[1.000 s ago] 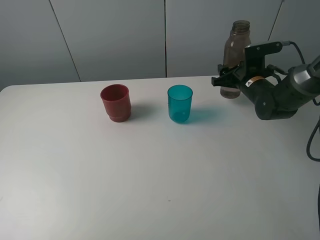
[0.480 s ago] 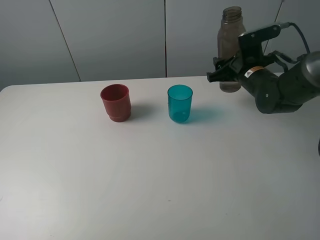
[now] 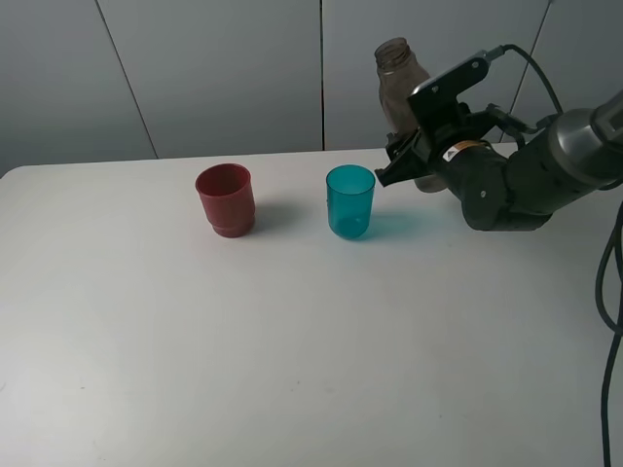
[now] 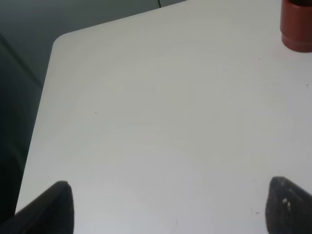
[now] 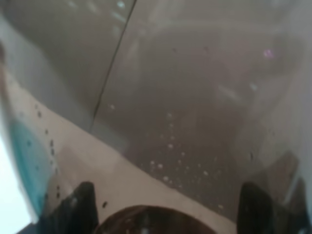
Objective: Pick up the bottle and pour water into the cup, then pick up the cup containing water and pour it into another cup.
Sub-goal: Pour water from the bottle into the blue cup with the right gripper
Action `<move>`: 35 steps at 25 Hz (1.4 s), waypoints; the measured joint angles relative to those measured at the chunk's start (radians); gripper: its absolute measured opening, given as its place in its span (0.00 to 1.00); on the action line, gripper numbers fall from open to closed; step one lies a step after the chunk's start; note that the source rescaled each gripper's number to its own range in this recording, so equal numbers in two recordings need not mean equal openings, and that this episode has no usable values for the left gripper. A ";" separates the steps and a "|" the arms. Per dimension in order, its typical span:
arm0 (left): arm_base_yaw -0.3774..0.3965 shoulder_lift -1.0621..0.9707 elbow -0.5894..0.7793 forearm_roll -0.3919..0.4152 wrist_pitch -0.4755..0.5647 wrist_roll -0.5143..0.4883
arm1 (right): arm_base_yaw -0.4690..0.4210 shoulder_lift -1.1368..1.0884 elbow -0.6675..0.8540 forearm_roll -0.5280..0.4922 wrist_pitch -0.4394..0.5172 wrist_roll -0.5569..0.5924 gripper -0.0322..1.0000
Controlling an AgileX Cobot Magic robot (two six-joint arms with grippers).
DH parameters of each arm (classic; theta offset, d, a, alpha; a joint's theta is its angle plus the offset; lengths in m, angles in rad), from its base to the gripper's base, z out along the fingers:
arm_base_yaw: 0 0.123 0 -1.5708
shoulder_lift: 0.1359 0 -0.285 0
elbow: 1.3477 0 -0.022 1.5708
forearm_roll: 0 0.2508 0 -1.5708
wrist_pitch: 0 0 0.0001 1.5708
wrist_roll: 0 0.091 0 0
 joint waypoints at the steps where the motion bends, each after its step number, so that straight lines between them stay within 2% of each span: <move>1: 0.000 0.000 0.000 0.000 0.000 0.000 | 0.000 0.000 0.000 0.000 0.006 -0.023 0.03; 8: 0.000 0.000 0.000 0.000 0.000 0.000 | -0.046 0.000 0.000 -0.134 0.029 -0.137 0.03; 12: 0.000 0.000 0.000 0.000 0.000 0.002 | -0.077 0.000 0.000 -0.136 0.035 -0.224 0.03; 19: 0.000 0.000 0.000 0.000 0.000 0.002 | -0.080 0.000 0.000 -0.098 0.037 -0.509 0.03; 35: 0.000 0.000 0.000 0.000 0.000 0.002 | -0.080 0.000 0.000 -0.097 0.037 -0.905 0.03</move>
